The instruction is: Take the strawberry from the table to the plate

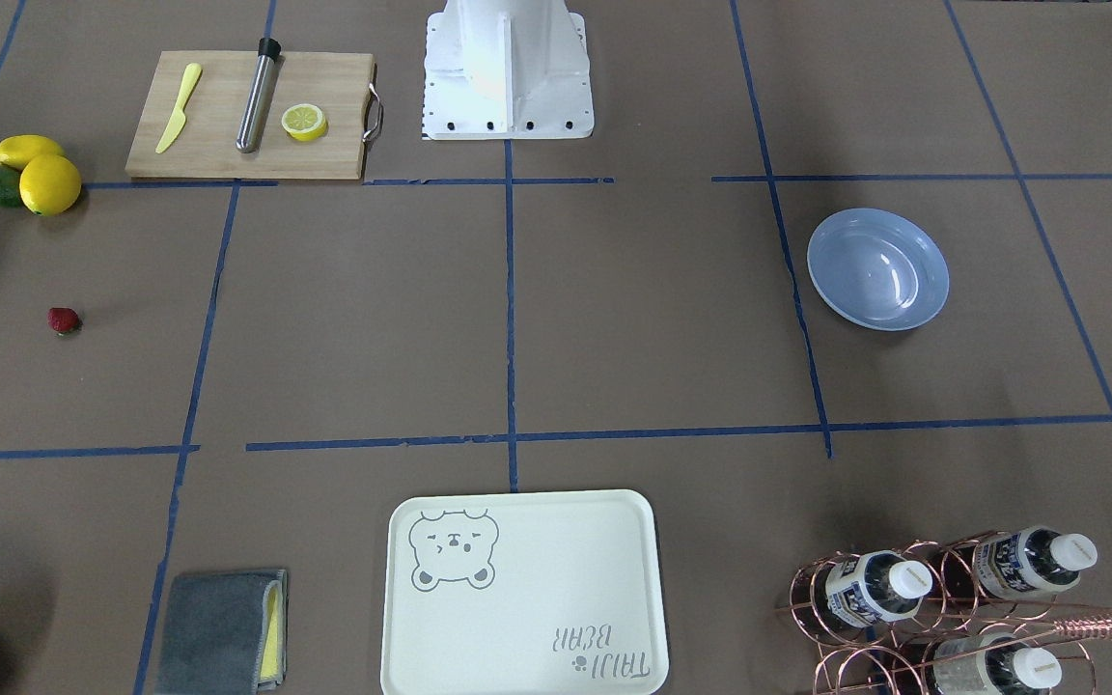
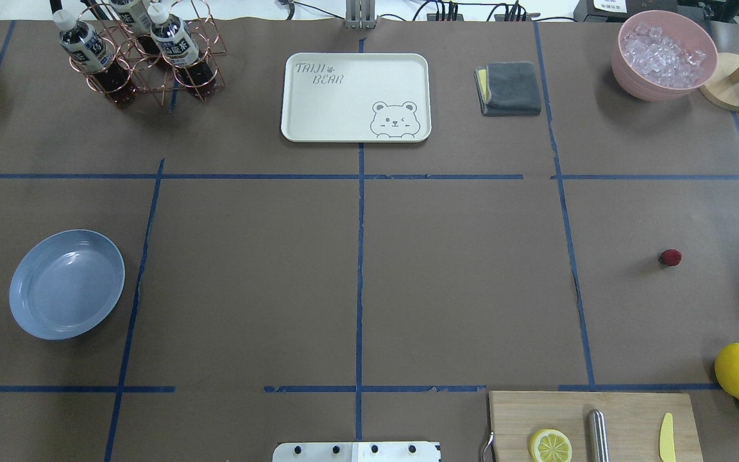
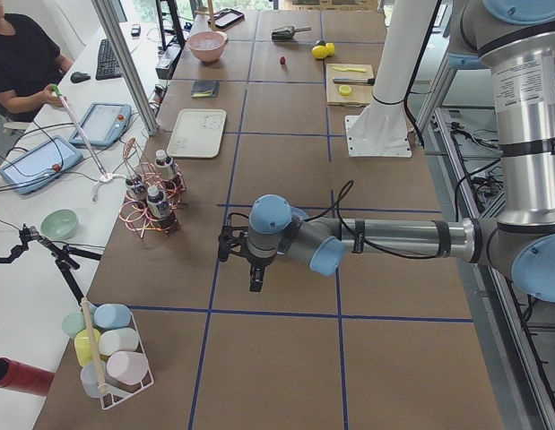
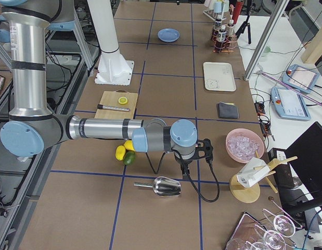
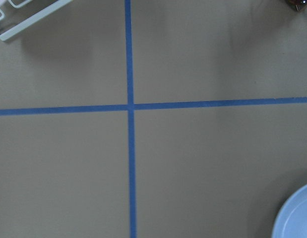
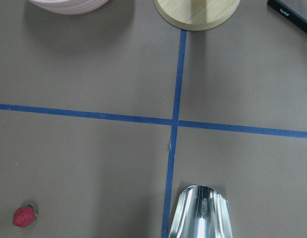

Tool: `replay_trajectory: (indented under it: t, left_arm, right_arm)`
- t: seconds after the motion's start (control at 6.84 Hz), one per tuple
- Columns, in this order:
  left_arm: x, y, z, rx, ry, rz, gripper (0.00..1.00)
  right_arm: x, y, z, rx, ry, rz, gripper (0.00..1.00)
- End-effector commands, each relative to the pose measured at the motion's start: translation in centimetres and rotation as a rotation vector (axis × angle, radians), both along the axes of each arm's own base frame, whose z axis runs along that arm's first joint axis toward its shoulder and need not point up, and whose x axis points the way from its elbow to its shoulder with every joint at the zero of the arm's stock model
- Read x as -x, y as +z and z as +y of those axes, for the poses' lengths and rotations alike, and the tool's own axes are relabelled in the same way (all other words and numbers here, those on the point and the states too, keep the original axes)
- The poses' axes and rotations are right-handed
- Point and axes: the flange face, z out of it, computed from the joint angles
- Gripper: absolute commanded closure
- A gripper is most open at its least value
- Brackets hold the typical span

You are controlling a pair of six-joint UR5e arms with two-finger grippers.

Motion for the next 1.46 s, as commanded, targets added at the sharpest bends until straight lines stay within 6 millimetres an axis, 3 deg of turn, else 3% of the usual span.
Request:
replay_trajectory:
  t: [0.0, 0.73, 0.88, 1.02, 1.17, 1.32]
  left_arm:
    - [-5.3, 0.3, 3.7, 0.060, -0.012, 0.091, 0.00]
    - [-14.8, 0.5, 4.6, 0.078, -0.039, 0.058, 0.06]
    - [-18.4, 0.7, 3.5, 0.082, -0.054, 0.044, 0.07]
    - [-20.1, 1.2, 3.8, 0.082, -0.040, 0.036, 0.10]
    - [-20.2, 1.2, 3.9, 0.079, -0.037, 0.039, 0.14]
    - [-20.3, 1.2, 3.9, 0.078, -0.035, 0.040, 0.25]
  right_arm:
    - [0.4, 0.1, -0.4, 0.007, -0.009, 0.005, 0.00]
    - [0.8, 0.0, -0.3, 0.040, 0.016, -0.022, 0.00]
    - [0.9, -0.4, -0.3, 0.041, 0.019, -0.041, 0.00]
    - [1.0, -0.5, -0.2, 0.039, 0.017, -0.054, 0.00]
    - [1.0, -0.5, -0.2, 0.039, 0.017, -0.055, 0.00]
    - [1.0, -0.6, -0.2, 0.037, 0.017, -0.056, 0.00]
